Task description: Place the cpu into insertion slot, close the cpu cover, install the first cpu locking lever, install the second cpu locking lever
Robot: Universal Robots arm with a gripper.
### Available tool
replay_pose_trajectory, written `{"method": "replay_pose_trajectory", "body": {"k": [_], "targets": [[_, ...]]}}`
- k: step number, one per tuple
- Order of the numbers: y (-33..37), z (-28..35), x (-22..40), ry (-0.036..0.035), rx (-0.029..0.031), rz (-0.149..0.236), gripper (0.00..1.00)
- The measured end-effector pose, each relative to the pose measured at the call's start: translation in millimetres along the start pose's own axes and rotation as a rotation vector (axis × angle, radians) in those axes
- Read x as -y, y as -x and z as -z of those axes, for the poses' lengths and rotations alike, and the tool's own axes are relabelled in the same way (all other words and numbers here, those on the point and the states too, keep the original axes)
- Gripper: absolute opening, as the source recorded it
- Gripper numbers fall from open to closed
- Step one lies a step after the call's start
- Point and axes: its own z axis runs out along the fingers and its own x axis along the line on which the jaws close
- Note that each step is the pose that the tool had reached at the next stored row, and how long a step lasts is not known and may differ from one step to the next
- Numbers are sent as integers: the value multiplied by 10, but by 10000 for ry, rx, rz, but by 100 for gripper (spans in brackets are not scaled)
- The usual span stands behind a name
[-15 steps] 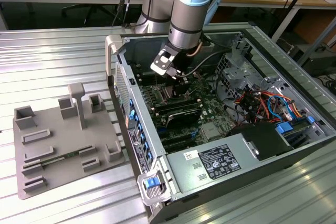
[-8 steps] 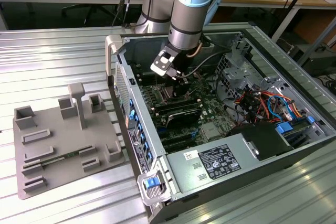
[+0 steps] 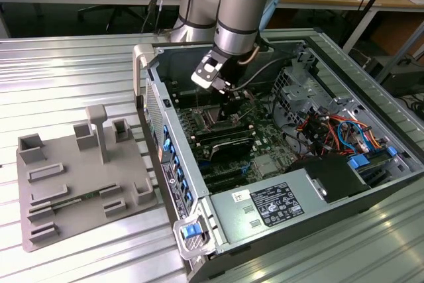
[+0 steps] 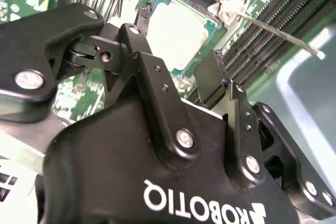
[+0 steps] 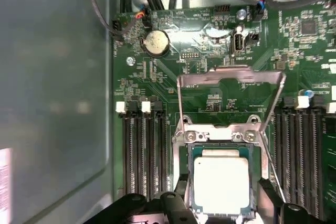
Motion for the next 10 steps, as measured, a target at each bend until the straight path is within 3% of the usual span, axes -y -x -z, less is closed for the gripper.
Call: {"method": "replay_pose_trajectory", "body": {"k": [4, 10], "targets": [[-6, 3, -1, -14, -30, 2, 60], [-13, -83, -15, -157, -26, 10, 23]]}}
